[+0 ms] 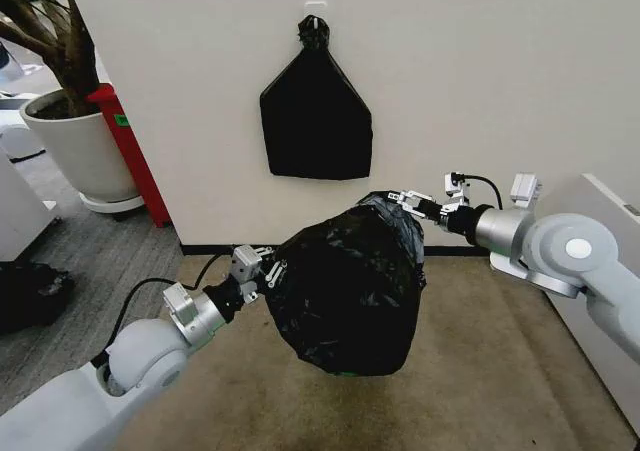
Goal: Place the garbage bag over the trash bin.
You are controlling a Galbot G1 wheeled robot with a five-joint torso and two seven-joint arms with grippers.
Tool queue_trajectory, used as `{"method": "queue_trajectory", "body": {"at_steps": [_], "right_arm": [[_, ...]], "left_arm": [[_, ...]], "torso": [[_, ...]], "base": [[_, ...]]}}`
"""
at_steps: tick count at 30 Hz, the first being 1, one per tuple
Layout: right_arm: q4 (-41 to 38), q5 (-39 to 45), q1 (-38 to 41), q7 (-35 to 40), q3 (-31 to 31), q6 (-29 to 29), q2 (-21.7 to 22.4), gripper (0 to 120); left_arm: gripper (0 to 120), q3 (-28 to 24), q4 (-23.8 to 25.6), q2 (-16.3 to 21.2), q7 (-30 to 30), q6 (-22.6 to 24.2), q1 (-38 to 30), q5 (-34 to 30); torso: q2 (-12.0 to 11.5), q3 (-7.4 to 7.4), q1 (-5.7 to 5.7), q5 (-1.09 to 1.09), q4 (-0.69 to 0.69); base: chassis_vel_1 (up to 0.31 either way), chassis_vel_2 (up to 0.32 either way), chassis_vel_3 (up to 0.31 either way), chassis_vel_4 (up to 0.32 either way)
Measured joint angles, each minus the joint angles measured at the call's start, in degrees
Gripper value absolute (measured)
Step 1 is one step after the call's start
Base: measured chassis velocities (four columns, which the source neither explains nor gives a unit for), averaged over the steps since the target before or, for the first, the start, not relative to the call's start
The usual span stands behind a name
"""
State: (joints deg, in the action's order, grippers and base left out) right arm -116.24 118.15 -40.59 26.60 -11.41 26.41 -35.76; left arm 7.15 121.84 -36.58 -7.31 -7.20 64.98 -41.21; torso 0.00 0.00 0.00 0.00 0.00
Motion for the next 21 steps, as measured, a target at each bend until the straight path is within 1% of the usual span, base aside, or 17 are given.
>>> {"method": "queue_trajectory", "body": {"at_steps": [1, 2, 4, 5, 7, 8, 10, 12, 16, 21], "right_arm": [[0.08, 2.39, 0.17, 1.46, -0.21, 0.00, -0.37, 100], [0.11, 6.24, 0.67, 4.63, -0.49, 0.09, -1.00, 100], [0.14, 10.98, 1.68, 10.63, -0.74, 0.15, -2.25, 100], [0.15, 11.80, 1.95, 12.18, -0.77, 0.05, -2.58, 100], [0.39, 14.69, 3.04, 18.11, -1.06, -0.02, -3.61, 100], [0.39, 14.69, 3.04, 18.11, -1.06, -0.02, -3.61, 100], [0.71, 15.86, 4.03, 23.58, -1.13, 0.01, -4.40, 100], [1.20, 15.52, 4.22, 25.32, -1.23, -0.05, -4.40, 100], [1.28, 15.24, 3.92, 25.42, -2.16, -0.09, -3.88, 100], [1.11, 15.89, 3.30, 26.07, -4.79, -0.37, -3.70, 100]], "left_arm": [[0, 0.03, 0.06, 0.02, -0.01, 0.00, 0.14, -0.20], [0, 0.08, 0.16, 0.05, -0.02, 0.01, 0.33, -0.56], [0, 0.12, 0.23, 0.04, -0.05, 0.04, 0.47, -0.83], [0, 0.12, 0.23, 0.02, -0.05, 0.06, 0.48, -0.96], [0, 0.12, 0.28, -0.01, -0.05, 0.18, 0.49, -1.68], [0, 0.12, 0.28, -0.01, -0.05, 0.18, 0.49, -1.68], [0, 0.12, 0.31, -0.09, -0.03, 0.41, 0.49, -2.44], [0, 0.13, 0.15, -0.30, 0.11, 0.49, 0.45, -2.99], [0, -0.02, -0.03, -0.59, 0.41, 0.72, 0.38, -3.73], [0, -0.13, -0.29, -0.65, 0.52, 0.90, 0.42, -4.70]], "torso": [[0.00, 0.00, 0.00, 0.00, -0.01], [0.00, 0.00, 0.00, 0.00, 0.00], [0.00, 0.00, 0.00, -0.02, 0.00], [0.00, 0.00, 0.00, -0.01, 0.00], [0.00, 0.00, 0.00, 0.00, 0.00], [0.00, 0.00, 0.00, 0.00, 0.00], [0.00, 0.00, 0.00, 0.00, 0.00], [0.00, 0.00, 0.00, 0.00, 0.01], [0.00, 0.00, 0.00, -0.01, -0.01], [0.00, 0.00, 0.00, -0.01, 0.00]], "base": [[0.000, 0.000, 0.000, 0.000], [0.000, 0.000, 0.000, 0.000], [0.000, 0.000, 0.000, 0.000], [0.000, 0.000, 0.000, 0.000], [0.000, 0.000, 0.000, 0.000], [0.000, 0.000, 0.000, 0.000], [0.000, 0.000, 0.000, 0.000], [0.000, 0.000, 0.000, 0.000], [0.000, 0.000, 0.000, 0.000], [0.000, 0.000, 0.000, 0.000]]}}
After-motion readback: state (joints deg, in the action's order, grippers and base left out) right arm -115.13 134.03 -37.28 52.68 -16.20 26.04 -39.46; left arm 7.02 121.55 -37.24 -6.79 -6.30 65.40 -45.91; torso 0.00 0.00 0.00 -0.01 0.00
